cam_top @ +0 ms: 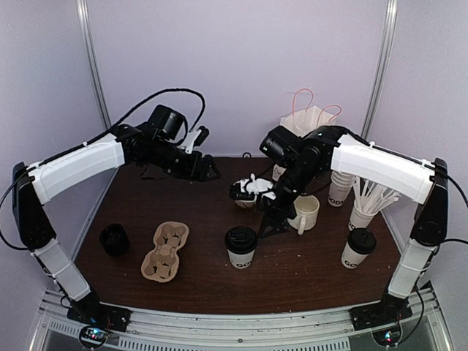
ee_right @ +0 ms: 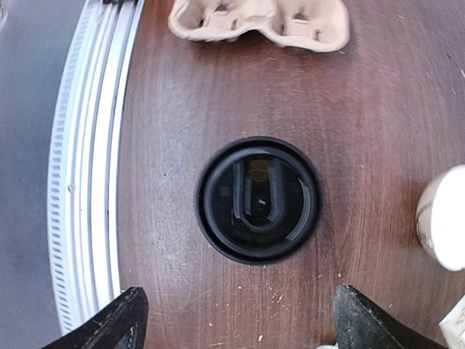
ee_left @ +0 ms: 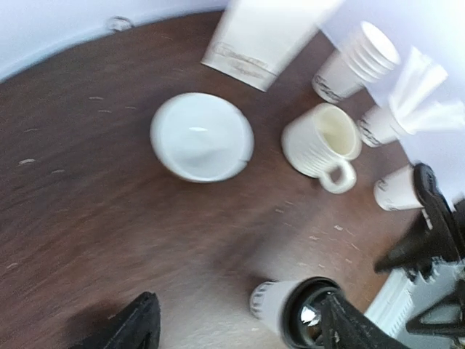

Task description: Pack the takeout coffee

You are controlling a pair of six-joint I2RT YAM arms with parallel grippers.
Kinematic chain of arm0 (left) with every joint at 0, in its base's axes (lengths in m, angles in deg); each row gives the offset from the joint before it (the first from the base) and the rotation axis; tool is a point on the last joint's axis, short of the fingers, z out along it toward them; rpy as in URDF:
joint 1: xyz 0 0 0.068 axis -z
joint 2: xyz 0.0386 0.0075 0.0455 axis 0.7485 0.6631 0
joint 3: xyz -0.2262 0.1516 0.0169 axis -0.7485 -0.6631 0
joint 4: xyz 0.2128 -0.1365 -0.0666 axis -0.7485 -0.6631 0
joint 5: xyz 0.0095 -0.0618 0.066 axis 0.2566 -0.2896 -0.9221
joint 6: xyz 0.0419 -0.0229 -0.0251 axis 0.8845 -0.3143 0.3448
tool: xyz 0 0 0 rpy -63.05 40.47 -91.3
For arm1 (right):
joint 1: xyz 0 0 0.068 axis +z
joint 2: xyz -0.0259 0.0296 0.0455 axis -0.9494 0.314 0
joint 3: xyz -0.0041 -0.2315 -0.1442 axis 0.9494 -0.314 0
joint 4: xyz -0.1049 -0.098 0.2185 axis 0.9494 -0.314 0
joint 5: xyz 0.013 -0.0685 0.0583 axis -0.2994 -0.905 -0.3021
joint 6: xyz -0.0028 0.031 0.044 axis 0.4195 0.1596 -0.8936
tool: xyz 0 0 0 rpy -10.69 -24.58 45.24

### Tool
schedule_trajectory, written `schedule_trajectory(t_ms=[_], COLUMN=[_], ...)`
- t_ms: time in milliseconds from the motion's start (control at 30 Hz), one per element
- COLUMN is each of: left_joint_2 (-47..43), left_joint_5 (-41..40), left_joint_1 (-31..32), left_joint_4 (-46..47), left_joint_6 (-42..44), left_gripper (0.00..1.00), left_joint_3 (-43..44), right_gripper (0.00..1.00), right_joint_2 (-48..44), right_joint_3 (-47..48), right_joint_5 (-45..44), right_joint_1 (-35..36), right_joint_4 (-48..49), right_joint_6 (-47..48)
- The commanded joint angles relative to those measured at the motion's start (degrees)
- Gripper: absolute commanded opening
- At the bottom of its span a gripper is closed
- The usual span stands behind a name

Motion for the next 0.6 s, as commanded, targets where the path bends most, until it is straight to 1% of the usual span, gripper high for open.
schedule_trajectory(t_ms=[0, 67, 167, 200, 267, 567], left_joint_2=[-6.7, -8.1, -9.0, -9.1, -9.4, -8.2], left_joint_5=[-14.2, -14.2, -12.7, -12.1, -11.0, -7.9], left_joint_1=[-3.7, -5.3, -6.7, -7.0, -7.2, -7.7], left_joint_4=[0.9, 1.5, 1.7, 1.7, 1.7, 2.1], left_joint_6=[0.9, -0.3, -1.1, -1.1, -1.2, -1.2], left_gripper=[0.87, 0.89, 0.89, 0.89, 0.89, 0.89], left_joint_3=[-4.9, -6.4, -7.4, -7.6, -8.0, -8.4], right_gripper=[0.93, 0.93, 0.94, 0.97, 0.98, 0.97], right_joint_2=[1.6, 3.3, 5.6, 6.2, 7.3, 10.8], right_joint_3=[-0.3, 0.7, 1.8, 2.0, 2.2, 4.6], right_joint_5=[-8.6, -8.9, -10.4, -10.9, -12.0, -12.4], right_joint_1=[3.5, 4.0, 4.7, 5.0, 5.3, 5.7], right_joint_4=[1.8, 2.7, 3.5, 3.6, 4.1, 4.6], right_joint_6=[8.0, 8.1, 8.3, 8.5, 8.6, 7.4])
